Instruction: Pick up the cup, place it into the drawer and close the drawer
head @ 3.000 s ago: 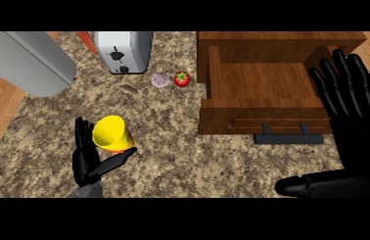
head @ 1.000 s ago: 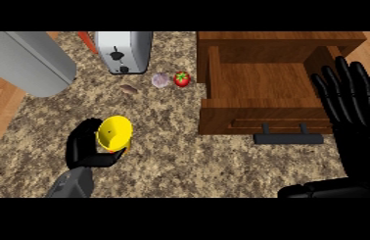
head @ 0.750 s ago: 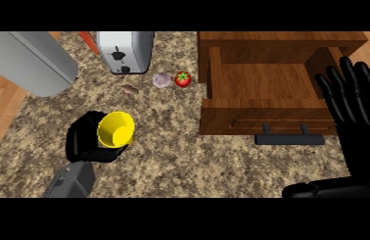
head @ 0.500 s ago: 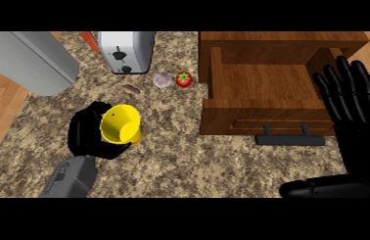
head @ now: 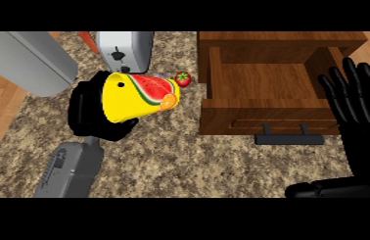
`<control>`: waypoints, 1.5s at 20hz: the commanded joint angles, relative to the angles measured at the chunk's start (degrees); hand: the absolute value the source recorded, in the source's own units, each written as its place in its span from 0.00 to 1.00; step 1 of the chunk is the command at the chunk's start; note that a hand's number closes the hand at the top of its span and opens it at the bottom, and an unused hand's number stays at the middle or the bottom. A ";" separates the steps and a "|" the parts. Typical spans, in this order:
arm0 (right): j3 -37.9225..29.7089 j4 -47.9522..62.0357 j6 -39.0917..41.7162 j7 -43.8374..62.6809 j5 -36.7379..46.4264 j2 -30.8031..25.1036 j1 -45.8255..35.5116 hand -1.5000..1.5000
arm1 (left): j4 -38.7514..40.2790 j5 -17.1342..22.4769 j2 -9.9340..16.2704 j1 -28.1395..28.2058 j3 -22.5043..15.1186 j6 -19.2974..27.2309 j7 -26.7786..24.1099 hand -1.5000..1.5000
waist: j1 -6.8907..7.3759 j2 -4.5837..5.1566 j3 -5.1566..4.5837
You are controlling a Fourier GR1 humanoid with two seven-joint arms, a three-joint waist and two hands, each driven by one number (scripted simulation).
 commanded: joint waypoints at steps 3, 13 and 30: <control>-0.20 -0.04 -1.83 2.10 1.05 -0.11 -3.29 0.00 | -8.30 -1.53 -1.45 -6.26 -1.40 6.85 10.43 1.00 | -0.12 0.08 -0.02; 1.34 2.23 -0.87 -2.27 2.63 1.39 -0.99 0.00 | 0.69 -8.45 -3.96 -26.19 -1.22 16.14 18.56 1.00 | -0.59 0.20 -0.02; -0.61 2.61 2.05 -2.37 -0.51 -0.57 0.04 0.00 | 27.20 -2.79 -5.74 -42.98 -8.60 25.46 13.51 1.00 | -1.65 0.38 -0.01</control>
